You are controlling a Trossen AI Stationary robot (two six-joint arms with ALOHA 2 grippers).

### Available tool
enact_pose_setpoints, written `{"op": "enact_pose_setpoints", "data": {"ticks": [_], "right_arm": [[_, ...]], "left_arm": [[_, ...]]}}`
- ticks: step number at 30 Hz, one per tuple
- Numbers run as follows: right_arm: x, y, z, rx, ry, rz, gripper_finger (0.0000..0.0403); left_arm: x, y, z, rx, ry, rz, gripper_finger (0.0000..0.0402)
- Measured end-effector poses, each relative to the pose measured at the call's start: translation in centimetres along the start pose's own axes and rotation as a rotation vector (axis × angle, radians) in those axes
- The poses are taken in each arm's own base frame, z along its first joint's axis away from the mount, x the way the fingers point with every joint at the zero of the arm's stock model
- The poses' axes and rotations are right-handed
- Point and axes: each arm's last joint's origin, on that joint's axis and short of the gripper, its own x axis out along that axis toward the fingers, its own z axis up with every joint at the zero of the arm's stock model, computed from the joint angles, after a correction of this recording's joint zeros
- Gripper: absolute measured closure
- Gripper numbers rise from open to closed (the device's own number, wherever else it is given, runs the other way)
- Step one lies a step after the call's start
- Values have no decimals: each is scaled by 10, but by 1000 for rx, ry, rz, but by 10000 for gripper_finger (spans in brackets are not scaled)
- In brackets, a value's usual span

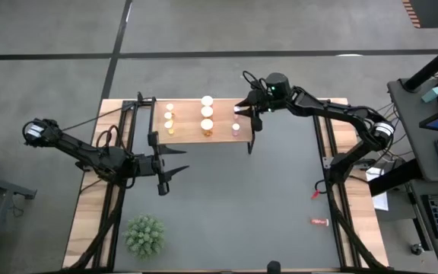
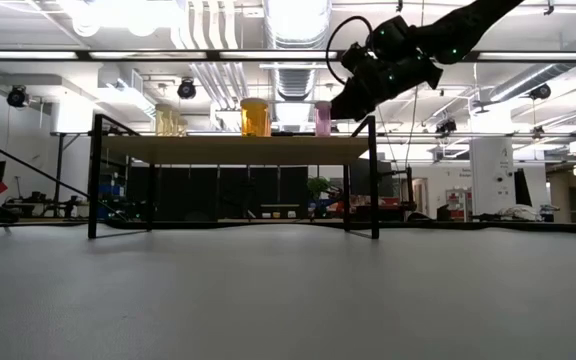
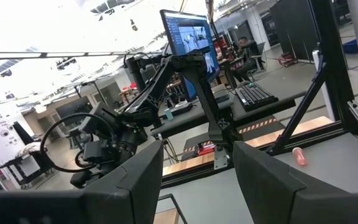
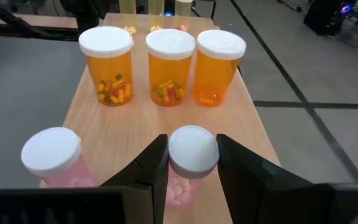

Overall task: Pick and place medicine bottles onto shelf by color
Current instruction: Put the pink pill bottle on the shelf aligned with the pink pill bottle

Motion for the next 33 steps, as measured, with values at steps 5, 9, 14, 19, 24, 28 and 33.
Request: {"op": "enact_pose_setpoints", "data": {"ticks": [5, 9, 14, 19, 24, 28, 33], "right_arm": [[3, 4, 2, 38, -3, 12, 294], [7, 10, 3, 7, 17, -20, 294], [8, 12, 4, -13, 21, -32, 294], [7, 12, 1, -4, 50, -46, 294], [7, 12, 1, -1, 51, -47, 287], [7, 12, 1, 4, 51, -47, 260], [7, 12, 1, 14, 51, -48, 218]], "left_arm": [[0, 0, 0, 0, 0, 0, 223], [0, 0, 0, 3, 1, 0, 223], [0, 0, 0, 4, 1, -1, 223], [0, 0, 0, 4, 1, -1, 223], [0, 0, 0, 4, 1, -1, 223], [0, 0, 0, 5, 2, -1, 223], [0, 0, 0, 4, 1, -1, 223]]}}
